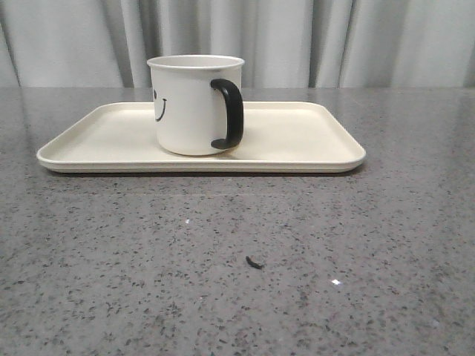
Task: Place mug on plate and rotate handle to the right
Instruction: 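Open the left gripper and withdraw it from the mug, then lower the right gripper into the mug and grasp its rim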
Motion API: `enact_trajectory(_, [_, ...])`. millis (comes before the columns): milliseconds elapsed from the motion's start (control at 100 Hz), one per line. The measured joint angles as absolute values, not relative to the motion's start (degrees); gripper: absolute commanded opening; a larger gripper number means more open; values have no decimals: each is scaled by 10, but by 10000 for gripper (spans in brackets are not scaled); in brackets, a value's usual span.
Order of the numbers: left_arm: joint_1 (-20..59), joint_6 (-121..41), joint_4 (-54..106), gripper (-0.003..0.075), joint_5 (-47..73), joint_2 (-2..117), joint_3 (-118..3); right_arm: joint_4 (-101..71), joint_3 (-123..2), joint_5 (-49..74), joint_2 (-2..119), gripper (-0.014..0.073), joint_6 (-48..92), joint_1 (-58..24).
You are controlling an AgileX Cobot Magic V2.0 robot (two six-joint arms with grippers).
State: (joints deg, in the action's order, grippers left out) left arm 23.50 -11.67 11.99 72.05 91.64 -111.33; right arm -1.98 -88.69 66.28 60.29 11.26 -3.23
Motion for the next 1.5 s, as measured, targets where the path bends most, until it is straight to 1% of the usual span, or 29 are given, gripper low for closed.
enact_trajectory(40, [235,-117,108,-3,722,898,-1114,-20,-887,664,603,402,113,-32])
enact_trajectory(60, [235,-117,100,-22,723,888,-1114,-20,-887,664,603,402,113,-32])
enact_trajectory(270, [235,-94,-4,-19,728,787,-1115,-25,-887,660,603,402,113,-32])
enact_trajectory(430, [235,-78,-53,-19,732,724,-1115,-95,-899,637,620,402,125,-32])
enact_trajectory(650, [235,-50,-103,-19,736,659,-1068,-276,-953,651,713,402,190,-40])
enact_trajectory(790, [235,-40,-122,-19,736,624,-1013,-342,-997,665,783,402,210,-66])
enact_trajectory(940, [235,-17,-154,-19,737,597,-959,-359,-1036,667,846,402,214,-113])
enact_trajectory(1100, [235,-5,-168,-19,737,570,-919,-363,-1043,667,902,402,215,-155])
enact_trajectory(1500, [235,10,-183,-19,737,527,-891,-363,-1044,667,1020,400,215,-204])
